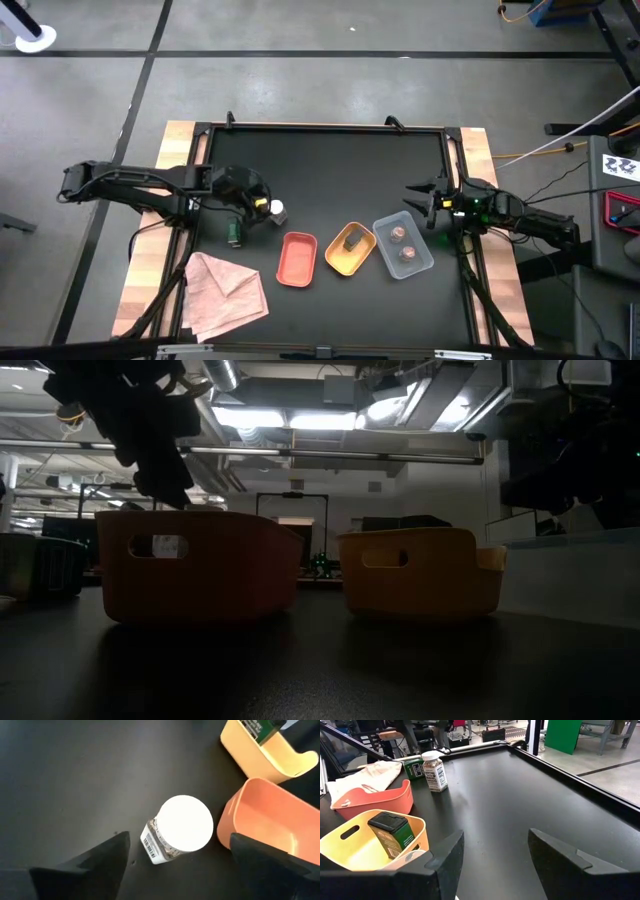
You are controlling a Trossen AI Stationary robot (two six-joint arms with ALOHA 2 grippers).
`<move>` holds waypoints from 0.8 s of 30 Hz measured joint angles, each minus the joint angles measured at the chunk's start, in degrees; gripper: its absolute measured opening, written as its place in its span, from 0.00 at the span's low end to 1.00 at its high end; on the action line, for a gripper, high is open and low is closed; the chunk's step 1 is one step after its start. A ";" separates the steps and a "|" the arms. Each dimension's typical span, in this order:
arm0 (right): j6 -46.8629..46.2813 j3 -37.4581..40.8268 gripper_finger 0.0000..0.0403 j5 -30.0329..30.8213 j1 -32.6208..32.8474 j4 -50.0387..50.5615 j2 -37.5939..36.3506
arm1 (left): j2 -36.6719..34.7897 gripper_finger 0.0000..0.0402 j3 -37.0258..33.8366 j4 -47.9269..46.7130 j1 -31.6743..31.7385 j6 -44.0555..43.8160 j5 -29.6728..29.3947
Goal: Sort spices by type
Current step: Put the white spice bottle into the orange bin
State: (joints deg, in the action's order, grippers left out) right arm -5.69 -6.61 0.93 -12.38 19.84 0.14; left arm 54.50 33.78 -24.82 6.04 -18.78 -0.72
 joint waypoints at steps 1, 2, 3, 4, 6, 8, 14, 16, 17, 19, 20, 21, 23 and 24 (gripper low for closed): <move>0.00 0.01 0.55 0.00 -0.01 0.00 -0.01 | 0.05 0.83 0.00 -0.22 -0.03 0.26 -0.26; 0.00 0.02 0.55 0.00 -0.01 0.00 0.00 | 0.23 0.83 -0.04 -0.11 -0.09 0.61 -0.69; 0.00 0.02 0.55 -0.01 -0.01 0.00 0.00 | 0.35 0.84 -0.35 0.37 -0.09 0.67 -0.98; -0.01 0.02 0.55 -0.01 0.00 0.00 0.00 | 0.40 0.84 -0.64 0.08 -0.09 0.31 -1.42; -0.02 0.02 0.55 0.00 -0.01 0.00 0.00 | 1.30 0.85 -1.08 0.17 -0.09 -0.38 -2.72; 0.00 0.02 0.55 -0.02 0.00 0.00 0.00 | 2.29 0.85 -1.30 0.95 -0.07 -0.53 -2.87; 0.00 0.02 0.55 0.00 0.00 0.00 0.00 | 6.40 0.85 -1.46 3.22 -1.58 1.23 -3.06; 0.00 0.02 0.55 -0.02 0.00 0.00 -0.02 | 7.78 0.85 -1.42 3.91 -2.11 1.76 -3.14; 0.00 0.02 0.55 -0.02 0.00 0.02 0.00 | 8.55 0.85 -1.42 4.11 -2.40 2.04 -3.19; -0.01 0.02 0.55 -0.02 0.00 0.00 0.00 | 9.92 0.85 -1.42 5.73 -2.84 2.35 -3.52; 0.00 0.02 0.55 -0.02 0.00 0.01 0.00 | 10.47 0.85 -1.42 6.11 -3.06 2.42 -3.76; -0.02 0.02 0.55 0.00 0.00 0.00 0.00 | 11.06 0.85 -1.42 6.55 -3.21 2.63 -4.10; 0.00 0.04 0.55 -0.01 0.00 0.00 0.00 | 12.25 0.85 -1.42 7.43 -3.50 3.54 -5.01; -0.01 0.04 0.55 -0.01 0.00 0.00 0.00 | 12.70 0.85 -1.42 7.73 -3.71 3.97 -5.51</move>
State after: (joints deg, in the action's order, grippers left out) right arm -5.71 -6.57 0.92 -12.38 19.84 0.14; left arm 67.21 32.36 -17.09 2.33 -14.81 -6.23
